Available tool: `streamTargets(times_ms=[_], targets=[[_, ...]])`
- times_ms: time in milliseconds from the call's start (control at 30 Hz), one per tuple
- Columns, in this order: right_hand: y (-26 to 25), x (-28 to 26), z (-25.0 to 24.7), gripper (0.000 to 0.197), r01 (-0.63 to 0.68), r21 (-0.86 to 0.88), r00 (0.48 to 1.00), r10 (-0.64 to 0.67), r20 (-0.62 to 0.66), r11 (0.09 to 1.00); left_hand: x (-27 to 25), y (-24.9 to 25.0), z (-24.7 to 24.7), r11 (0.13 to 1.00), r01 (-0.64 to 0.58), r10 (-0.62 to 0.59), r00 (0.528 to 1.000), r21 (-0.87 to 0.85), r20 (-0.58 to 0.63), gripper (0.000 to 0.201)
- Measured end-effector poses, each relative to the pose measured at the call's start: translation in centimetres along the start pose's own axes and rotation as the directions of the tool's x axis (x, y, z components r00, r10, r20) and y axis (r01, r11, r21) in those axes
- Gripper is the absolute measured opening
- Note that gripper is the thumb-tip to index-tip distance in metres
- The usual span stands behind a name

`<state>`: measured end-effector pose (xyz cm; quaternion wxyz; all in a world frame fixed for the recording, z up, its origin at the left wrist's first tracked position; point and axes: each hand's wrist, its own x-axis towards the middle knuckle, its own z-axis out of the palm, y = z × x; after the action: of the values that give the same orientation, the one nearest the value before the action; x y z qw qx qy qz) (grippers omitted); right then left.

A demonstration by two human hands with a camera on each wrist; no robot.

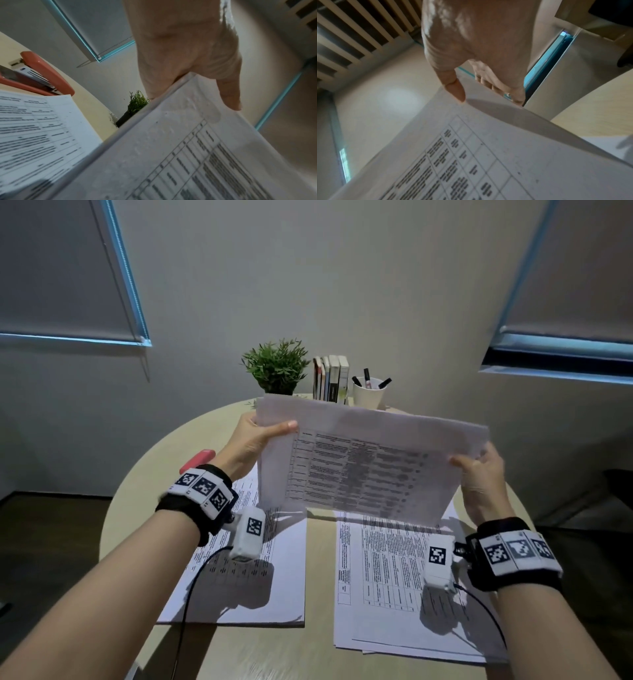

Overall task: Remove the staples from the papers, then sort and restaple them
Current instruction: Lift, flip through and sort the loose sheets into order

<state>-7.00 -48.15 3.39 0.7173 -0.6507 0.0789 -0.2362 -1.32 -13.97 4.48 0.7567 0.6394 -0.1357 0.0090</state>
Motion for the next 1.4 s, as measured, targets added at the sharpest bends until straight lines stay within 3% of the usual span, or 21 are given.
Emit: streamTargets(times_ms=[133,233,333,467,633,700,767,833,900,967,1033,1100,1133,1200,1233,1300,1367,1400], targets=[[0.3,-1.0,0.1,0.041,-0.015,-0.064,0.999,0.018,0.038,0.998,-0.4,-1.0,0.1,0.995,0.060,-0.063,0.997,0.081,0.037,0.070],[0.6,-1.6,0.9,0.026,-0.014,-0.124,0.997,0.023,0.073,0.992,-1.0,-2.0,1.2,0.988,0.056,-0.060,0.998,0.146,0.026,0.053],[-0.3,-1.1,1.2,0.025,0.031,-0.091,0.995,-0.022,0.092,0.995,-0.8,-1.1,1.7,0.992,-0.001,0.003,1.000,0.124,-0.015,0.033],[-0.7,-0.3,0.3,0.033,0.052,-0.044,0.998,-0.051,0.035,0.998,-0.1,0.0,1.0,0.998,-0.031,0.033,0.999,0.059,-0.041,0.025],[0.9,-1.3,0.5,0.044,-0.073,-0.096,0.996,0.078,0.043,0.993,-0.8,-2.6,1.3,0.989,0.022,-0.015,0.999,0.149,-0.050,0.030],[1.1,-1.3,0.9,0.060,0.024,-0.229,1.000,-0.027,-0.013,0.973,-0.8,-2.4,1.7,0.988,-0.015,0.027,0.997,0.151,-0.075,0.025],[0.0,-1.3,1.4,0.075,0.186,-0.488,0.973,-0.229,-0.029,0.853,-0.6,-1.4,2.4,0.981,-0.070,0.082,0.995,0.180,-0.059,0.025],[-1.8,-1.5,2.5,0.081,0.352,-0.682,0.911,-0.401,0.093,0.642,-0.5,0.1,3.1,0.966,-0.148,0.152,0.988,0.211,-0.003,0.027],[-3.7,-1.9,3.9,0.081,0.448,-0.782,0.869,-0.417,0.267,0.433,-0.5,1.7,3.9,0.946,-0.214,0.203,0.977,0.245,0.069,0.025],[-4.5,-1.5,4.8,0.061,0.450,-0.826,0.881,-0.318,0.350,0.339,-0.5,3.3,4.6,0.913,-0.261,0.230,0.964,0.314,0.132,0.020],[-4.8,-1.0,5.2,0.028,0.433,-0.822,0.895,-0.284,0.344,0.369,-0.5,4.6,5.0,0.873,-0.310,0.275,0.950,0.376,0.145,0.017],[-4.8,-0.7,5.1,0.013,0.451,-0.752,0.886,-0.345,0.310,0.481,-0.5,5.3,4.6,0.834,-0.350,0.361,0.931,0.427,0.057,0.021],[-4.8,-0.6,5.0,0.013,0.460,-0.704,0.880,-0.382,0.282,0.541,-0.3,5.4,4.2,0.806,-0.350,0.407,0.913,0.477,-0.016,0.031],[-5.1,-0.5,5.0,0.015,0.454,-0.594,0.886,-0.409,0.221,0.664,-0.1,5.4,3.0,0.803,-0.260,0.410,0.894,0.536,-0.182,0.071],[-5.3,-0.5,5.2,0.017,0.442,-0.531,0.894,-0.405,0.192,0.723,-0.2,5.4,2.6,0.854,-0.176,0.329,0.912,0.490,-0.246,0.087],[-5.3,-0.5,5.9,0.020,0.381,-0.414,0.924,-0.357,0.136,0.827,-0.5,5.1,2.2,0.951,-0.012,0.096,0.961,0.308,-0.259,0.094],[-4.7,-0.9,7.0,0.020,0.286,-0.347,0.958,-0.265,0.108,0.893,-0.8,4.3,1.8,0.974,0.074,-0.037,0.985,0.216,-0.170,0.080],[-4.3,-1.4,7.6,0.020,0.234,-0.320,0.972,-0.208,0.113,0.918,-1.0,4.1,1.5,0.971,0.092,-0.067,0.991,0.220,-0.118,0.064]])
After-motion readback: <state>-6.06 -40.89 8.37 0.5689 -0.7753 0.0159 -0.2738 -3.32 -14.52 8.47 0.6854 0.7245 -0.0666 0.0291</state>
